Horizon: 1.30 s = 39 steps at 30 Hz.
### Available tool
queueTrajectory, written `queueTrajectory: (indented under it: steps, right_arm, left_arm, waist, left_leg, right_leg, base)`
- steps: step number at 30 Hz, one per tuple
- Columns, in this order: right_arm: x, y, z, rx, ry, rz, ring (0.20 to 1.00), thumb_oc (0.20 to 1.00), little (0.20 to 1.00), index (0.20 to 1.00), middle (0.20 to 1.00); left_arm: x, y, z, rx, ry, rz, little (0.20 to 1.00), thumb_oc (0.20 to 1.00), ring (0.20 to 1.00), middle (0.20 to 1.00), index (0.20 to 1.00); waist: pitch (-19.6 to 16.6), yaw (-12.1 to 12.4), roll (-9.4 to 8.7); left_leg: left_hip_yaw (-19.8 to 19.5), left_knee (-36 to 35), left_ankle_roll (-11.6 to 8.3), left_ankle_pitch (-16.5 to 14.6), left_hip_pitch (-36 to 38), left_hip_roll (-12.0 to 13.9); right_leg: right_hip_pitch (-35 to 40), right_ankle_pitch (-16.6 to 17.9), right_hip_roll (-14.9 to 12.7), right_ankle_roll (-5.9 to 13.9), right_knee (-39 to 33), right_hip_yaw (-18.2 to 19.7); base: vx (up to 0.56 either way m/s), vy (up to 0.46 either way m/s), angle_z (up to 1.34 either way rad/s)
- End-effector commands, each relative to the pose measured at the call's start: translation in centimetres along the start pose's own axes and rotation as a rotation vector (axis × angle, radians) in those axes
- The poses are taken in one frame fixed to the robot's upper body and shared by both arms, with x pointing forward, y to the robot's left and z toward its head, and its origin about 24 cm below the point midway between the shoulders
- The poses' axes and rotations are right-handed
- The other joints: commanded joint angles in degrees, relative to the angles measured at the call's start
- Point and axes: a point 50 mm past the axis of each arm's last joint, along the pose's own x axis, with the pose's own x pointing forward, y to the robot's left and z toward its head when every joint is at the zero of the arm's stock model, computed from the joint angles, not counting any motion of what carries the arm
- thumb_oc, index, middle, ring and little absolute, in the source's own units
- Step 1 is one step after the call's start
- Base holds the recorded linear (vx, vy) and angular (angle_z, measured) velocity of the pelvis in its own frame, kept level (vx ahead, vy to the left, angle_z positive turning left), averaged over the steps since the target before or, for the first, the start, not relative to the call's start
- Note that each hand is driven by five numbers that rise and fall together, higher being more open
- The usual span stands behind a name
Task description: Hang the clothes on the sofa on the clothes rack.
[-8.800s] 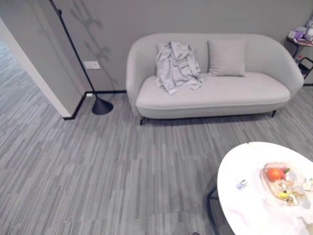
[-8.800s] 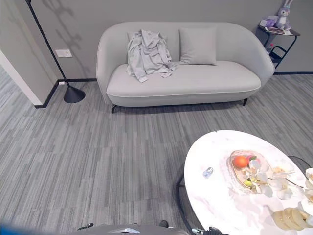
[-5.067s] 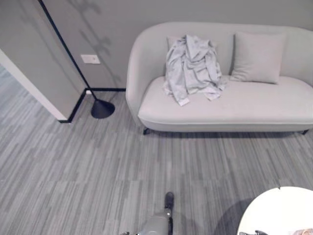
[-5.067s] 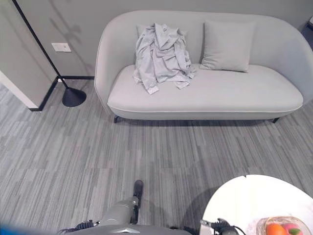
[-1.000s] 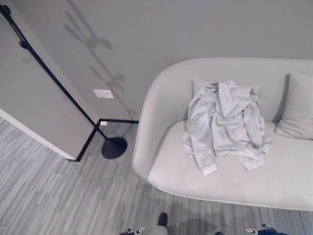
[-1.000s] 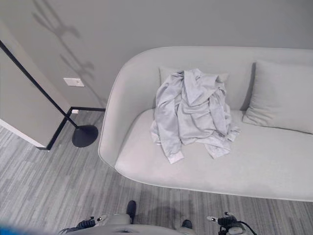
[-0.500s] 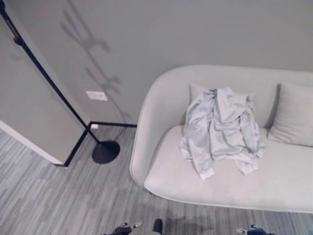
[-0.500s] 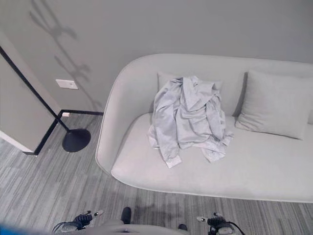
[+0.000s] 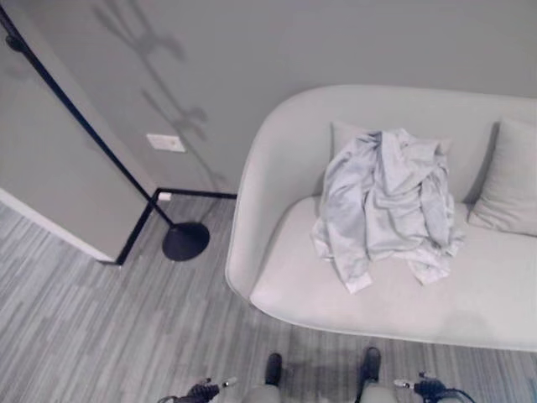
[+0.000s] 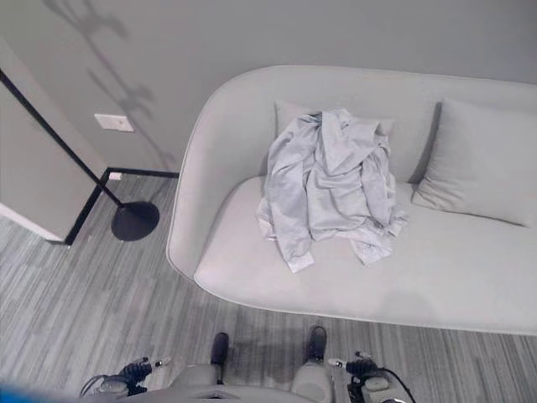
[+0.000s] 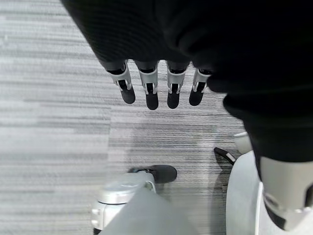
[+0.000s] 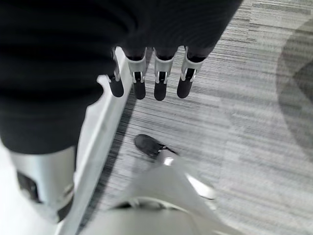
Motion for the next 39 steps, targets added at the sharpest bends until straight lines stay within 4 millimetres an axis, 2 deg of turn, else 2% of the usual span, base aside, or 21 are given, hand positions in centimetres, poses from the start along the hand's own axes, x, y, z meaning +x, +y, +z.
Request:
queueTrajectory:
  steps: [1, 2, 3, 4, 6, 7, 9, 12, 14, 16, 17, 18, 19, 20, 21, 22, 23, 24, 29, 33, 39]
  right_arm:
    - [0.1, -1.8, 0.9, -0.007, -0.047, -0.051, 1.000, 1.000, 1.000, 1.000, 1.000]
    - [0.1, -1.8, 0.9, -0.008, -0.047, -0.051, 1.000, 1.000, 1.000, 1.000, 1.000]
    - [0.1, -2.1, 0.5, -0.021, -0.029, -0.059, 1.000, 1.000, 1.000, 1.000, 1.000]
    - [0.1, -2.1, 0.5, -0.021, -0.029, -0.059, 1.000, 1.000, 1.000, 1.000, 1.000]
    - [0.1, -2.8, 0.9, -0.016, -0.038, -0.072, 1.000, 1.000, 1.000, 1.000, 1.000]
    - [0.1, -2.8, 0.9, -0.016, -0.038, -0.072, 1.000, 1.000, 1.000, 1.000, 1.000]
    - [0.1, -3.3, 1.0, -0.024, -0.042, -0.086, 1.000, 1.000, 1.000, 1.000, 1.000]
    - [0.1, -4.1, 1.0, 0.005, -0.050, -0.111, 1.000, 1.000, 1.000, 1.000, 1.000]
    - [0.1, -4.2, 0.7, 0.005, -0.042, -0.116, 1.000, 1.000, 1.000, 1.000, 1.000]
    - [0.0, -4.3, 0.0, 0.007, -0.023, -0.116, 1.000, 1.000, 1.000, 1.000, 1.000]
    - [0.0, -4.3, 0.0, 0.010, -0.024, -0.113, 1.000, 1.000, 1.000, 1.000, 1.000]
    - [0.0, -4.3, 0.0, 0.010, -0.024, -0.113, 1.000, 1.000, 1.000, 1.000, 1.000]
    - [0.0, -4.1, 0.1, 0.009, -0.027, -0.110, 1.000, 1.000, 1.000, 1.000, 1.000]
    - [0.0, -3.9, 0.1, 0.011, -0.027, -0.105, 1.000, 1.000, 1.000, 1.000, 1.000]
    - [0.0, -3.9, 0.1, 0.011, -0.027, -0.105, 1.000, 1.000, 1.000, 1.000, 1.000]
    - [0.0, -3.6, 0.2, 0.012, -0.028, -0.097, 1.000, 1.000, 1.000, 1.000, 1.000]
    - [0.0, -3.6, 0.1, 0.012, -0.028, -0.097, 1.000, 1.000, 1.000, 1.000, 1.000]
    - [0.0, -3.2, 0.0, 0.006, -0.027, -0.089, 1.000, 1.000, 1.000, 1.000, 1.000]
    - [0.0, -2.5, -0.2, -0.003, -0.021, -0.073, 1.000, 1.000, 1.000, 1.000, 1.000]
    - [-0.1, -1.7, -0.4, -0.030, -0.015, -0.048, 1.000, 1.000, 1.000, 1.000, 1.000]
    - [-0.1, -1.2, -0.2, -0.024, -0.022, -0.032, 1.000, 1.000, 1.000, 1.000, 1.000]
  left_arm:
    - [0.2, 0.8, 1.8, 0.049, -0.064, 0.023, 1.000, 1.000, 1.000, 1.000, 1.000]
    - [0.2, 0.8, 1.8, 0.049, -0.064, 0.023, 1.000, 1.000, 1.000, 1.000, 1.000]
    - [0.2, 0.3, 2.0, -0.006, -0.073, 0.023, 1.000, 1.000, 1.000, 1.000, 1.000]
    - [0.2, 0.3, 2.0, -0.006, -0.073, 0.023, 1.000, 1.000, 1.000, 1.000, 1.000]
    - [0.2, -0.1, 2.5, -0.016, -0.089, 0.010, 1.000, 1.000, 1.000, 1.000, 1.000]
    - [0.2, -0.1, 2.5, -0.017, -0.089, 0.009, 1.000, 1.000, 1.000, 1.000, 1.000]
    - [0.2, -0.2, 2.8, -0.011, -0.100, 0.006, 1.000, 1.000, 1.000, 1.000, 1.000]
    - [0.2, -0.4, 2.9, -0.022, -0.101, -0.003, 1.000, 1.000, 1.000, 1.000, 1.000]
    - [0.2, -0.5, 3.0, -0.023, -0.106, -0.005, 1.000, 1.000, 1.000, 1.000, 1.000]
    - [0.2, -0.8, 2.7, -0.004, -0.099, -0.021, 1.000, 1.000, 1.000, 1.000, 1.000]
    - [0.2, -0.9, 2.6, 0.001, -0.095, -0.026, 1.000, 1.000, 1.000, 1.000, 1.000]
    - [0.2, -0.9, 2.6, 0.001, -0.095, -0.026, 1.000, 1.000, 1.000, 1.000, 1.000]
    - [0.2, -0.9, 2.6, 0.004, -0.093, -0.029, 1.000, 1.000, 1.000, 1.000, 1.000]
    - [0.2, -0.8, 2.5, 0.003, -0.089, -0.031, 1.000, 1.000, 1.000, 1.000, 1.000]
    - [0.2, -0.8, 2.5, 0.003, -0.089, -0.031, 1.000, 1.000, 1.000, 1.000, 1.000]
    - [0.2, -0.8, 2.1, 0.000, -0.077, -0.034, 1.000, 1.000, 1.000, 1.000, 1.000]
    - [0.2, -0.8, 2.1, 0.000, -0.077, -0.034, 1.000, 1.000, 1.000, 1.000, 1.000]
    - [0.1, -0.7, 1.7, -0.002, -0.065, -0.033, 1.000, 1.000, 1.000, 1.000, 1.000]
    - [0.1, -0.6, 0.7, -0.010, -0.031, -0.032, 1.000, 1.000, 1.000, 1.000, 1.000]
    - [-0.1, -0.5, -0.5, -0.002, 0.005, -0.031, 1.000, 1.000, 1.000, 1.000, 1.000]
    - [-0.1, 0.0, -0.6, 0.002, 0.011, -0.020, 1.000, 1.000, 1.000, 1.000, 1.000]
  waist:
    - [-1.19, 0.09, -0.59]
    - [-1.16, 0.05, -0.47]
    - [-1.95, -0.09, 0.14]
    - [-1.98, -0.18, 0.20]
    - [-3.31, -0.10, 1.13]
    - [-3.34, -0.14, 1.18]
    - [-3.92, -0.05, 1.65]
    - [-4.46, -0.29, 1.96]
    - [-4.59, -0.35, 1.96]
    - [-5.32, 0.21, 1.55]
    - [-5.22, 0.33, 1.32]
    - [-5.17, 0.33, 1.30]
    - [-4.74, 0.63, 1.06]
    - [-3.59, 1.49, 0.63]
    - [-3.53, 1.50, 0.60]
    - [-2.73, 2.36, 0.62]
    - [-2.62, 2.40, 0.59]
    - [-2.09, 2.94, 0.76]
    - [-1.38, 3.76, 1.62]
    - [-1.96, 3.75, 2.95]
    - [-3.40, 3.19, 1.53]
  left_leg:
    - [0.24, -6.46, -0.58, -8.82, 15.18, -0.95]
    - [0.20, -6.46, -0.62, -8.88, 15.24, -0.82]
    - [0.64, -6.46, -2.07, -5.83, 13.89, 2.41]
    - [0.55, -6.46, -2.10, -5.84, 13.85, 2.48]
    - [-0.45, -6.46, -3.11, 0.05, 11.77, 4.71]
    - [-0.50, -6.46, -3.14, 0.05, 11.74, 4.77]
    - [-0.56, -6.46, -3.40, 3.43, 11.41, 6.20]
    - [3.72, -4.91, -2.57, 8.74, 9.95, 8.60]
    - [4.73, -4.87, -2.37, 8.67, 9.85, 8.59]
    - [2.74, -4.76, -0.48, 2.38, 7.71, 3.10]
    - [2.69, -4.73, -0.08, 1.44, 6.66, 1.41]
    - [2.69, -4.62, -0.06, 1.35, 6.68, 1.38]
    - [2.43, -4.56, 0.18, 0.99, 5.22, -0.49]
    - [1.00, -4.51, 0.93, 1.43, 1.26, -4.25]
    - [1.01, -4.40, 0.95, 1.33, 1.29, -4.29]
    - [-0.17, -5.17, 1.45, 2.28, -1.33, -7.26]
    - [-0.12, -5.21, 1.47, 2.26, -1.16, -7.27]
    - [-0.42, -5.94, 1.85, 2.43, -3.43, -9.27]
    - [0.41, -6.09, 2.27, 3.76, -7.61, -11.44]
    - [1.31, -6.46, 2.58, 4.88, -5.18, -10.91]
    - [3.54, -6.46, 2.84, 4.03, -1.55, -10.30]
  right_leg:
    - [-9.45, 7.16, -1.67, -0.53, 2.70, 3.05]
    - [-9.34, 7.12, -1.57, -0.53, 2.69, 2.96]
    - [-8.40, 5.46, -0.75, -0.91, 4.74, 1.31]
    - [-8.37, 5.43, -0.72, -0.93, 4.74, 1.20]
    - [-7.17, 3.15, 2.07, -2.51, 3.79, 0.60]
    - [-7.14, 3.15, 2.11, -2.54, 3.75, 0.53]
    - [-5.31, 1.29, 4.13, -3.46, 2.39, 0.16]
    - [-2.15, -2.15, 6.25, -5.09, 1.97, 0.03]
    - [-1.11, -2.75, 6.73, -5.51, 1.60, -0.34]
    - [1.14, -4.24, 7.68, -5.83, 0.95, -0.52]
    - [1.59, -4.29, 7.80, -5.94, 0.95, -0.53]
    - [1.67, -4.32, 7.77, -5.92, 0.95, -0.53]
    - [1.95, -4.15, 7.84, -5.92, 0.95, -0.41]
    - [2.02, -3.52, 8.28, -5.84, 0.95, 0.20]
    - [2.10, -3.58, 8.24, -5.82, 0.95, 0.21]
    - [2.27, -3.05, 8.95, -5.64, 0.95, 0.81]
    - [2.40, -3.10, 8.93, -5.62, 0.95, 0.86]
    - [2.82, -2.85, 9.31, -5.45, 0.95, 1.39]
    - [3.66, -3.25, 10.45, -5.56, 0.95, 3.62]
    - [4.11, -4.06, 12.31, -6.07, 0.95, 5.19]
    - [6.27, -5.51, 11.02, -5.94, 0.95, 6.04]
  base:
    - [0.30, -0.487, 0.04]
    - [0.26, -0.579, 0.20]
    - [0.15, -0.400, 0.47]
    - [0.23, -0.618, 0.80]
    - [0.13, -0.328, 0.42]
    - [0.09, -0.235, -0.11]
    - [0.13, -0.269, 0.09]
    - [0.14, -0.257, 0.10]
    - [0.09, -0.237, 0.12]
    - [0.16, -0.323, 0.16]
    - [0.08, -0.133, 0.10]
    - [0.05, -0.074, 0.07]
    - [0.04, -0.114, 0.10]
    - [0.04, -0.115, 0.17]
    - [0.07, -0.129, 0.21]
    - [0.05, -0.047, 0.10]
    - [0.12, -0.072, -0.16]
    - [0.11, -0.025, -0.40]
    - [0.14, 0.019, -0.28]
    - [0.13, 0.099, -0.62]
    - [0.17, 0.122, -0.15]
